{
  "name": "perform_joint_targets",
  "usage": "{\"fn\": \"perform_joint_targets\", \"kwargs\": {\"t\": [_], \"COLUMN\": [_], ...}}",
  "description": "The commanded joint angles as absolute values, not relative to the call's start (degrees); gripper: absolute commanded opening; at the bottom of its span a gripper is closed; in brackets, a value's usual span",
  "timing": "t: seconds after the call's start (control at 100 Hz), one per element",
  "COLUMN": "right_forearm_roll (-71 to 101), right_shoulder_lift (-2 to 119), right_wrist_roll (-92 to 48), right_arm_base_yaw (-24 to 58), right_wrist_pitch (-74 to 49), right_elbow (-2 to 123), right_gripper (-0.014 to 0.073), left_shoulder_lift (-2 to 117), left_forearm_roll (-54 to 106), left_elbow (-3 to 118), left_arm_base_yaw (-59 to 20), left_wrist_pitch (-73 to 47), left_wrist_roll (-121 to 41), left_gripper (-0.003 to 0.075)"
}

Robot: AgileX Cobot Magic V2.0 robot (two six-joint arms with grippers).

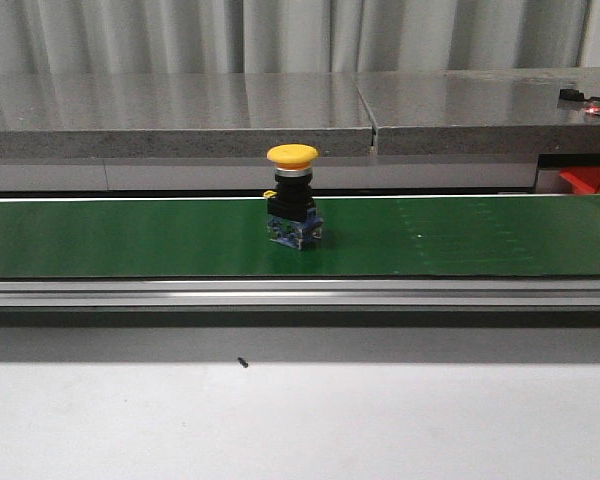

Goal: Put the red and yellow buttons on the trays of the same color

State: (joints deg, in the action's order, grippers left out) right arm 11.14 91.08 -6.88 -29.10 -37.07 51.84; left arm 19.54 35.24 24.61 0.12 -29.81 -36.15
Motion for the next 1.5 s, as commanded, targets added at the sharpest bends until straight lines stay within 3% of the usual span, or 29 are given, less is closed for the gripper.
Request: {"fn": "perform_joint_targets", "kwargs": {"t": [0.0, 0.28, 0.6, 0.94, 1.49], "right_forearm_roll": [11.8, 11.9, 11.8, 11.8, 11.8], "right_shoulder_lift": [86.6, 73.2, 63.2, 64.0, 79.4], "right_wrist_roll": [-7.0, -7.7, -11.3, -12.6, -15.1], "right_arm_base_yaw": [-29.2, -26.7, -11.8, 4.8, 15.1], "right_wrist_pitch": [-35.4, -36.8, -42.7, -43.9, -44.2], "right_elbow": [53.0, 53.0, 53.0, 53.1, 64.8], "right_gripper": [0.0603, 0.0603, 0.0603, 0.0603, 0.0603], "left_shoulder_lift": [20.0, 20.0, 20.0, 20.0, 20.0], "left_forearm_roll": [36.6, 36.6, 36.6, 36.6, 36.6], "left_elbow": [26.0, 26.0, 26.0, 26.0, 26.0], "left_arm_base_yaw": [-0.3, -0.3, -0.3, -0.3, -0.3], "left_wrist_pitch": [-26.1, -26.1, -26.1, -26.1, -26.1], "left_wrist_roll": [-36.0, -36.0, -36.0, -36.0, -36.0], "left_gripper": [-0.002, -0.002, -0.002, -0.002, -0.002]}}
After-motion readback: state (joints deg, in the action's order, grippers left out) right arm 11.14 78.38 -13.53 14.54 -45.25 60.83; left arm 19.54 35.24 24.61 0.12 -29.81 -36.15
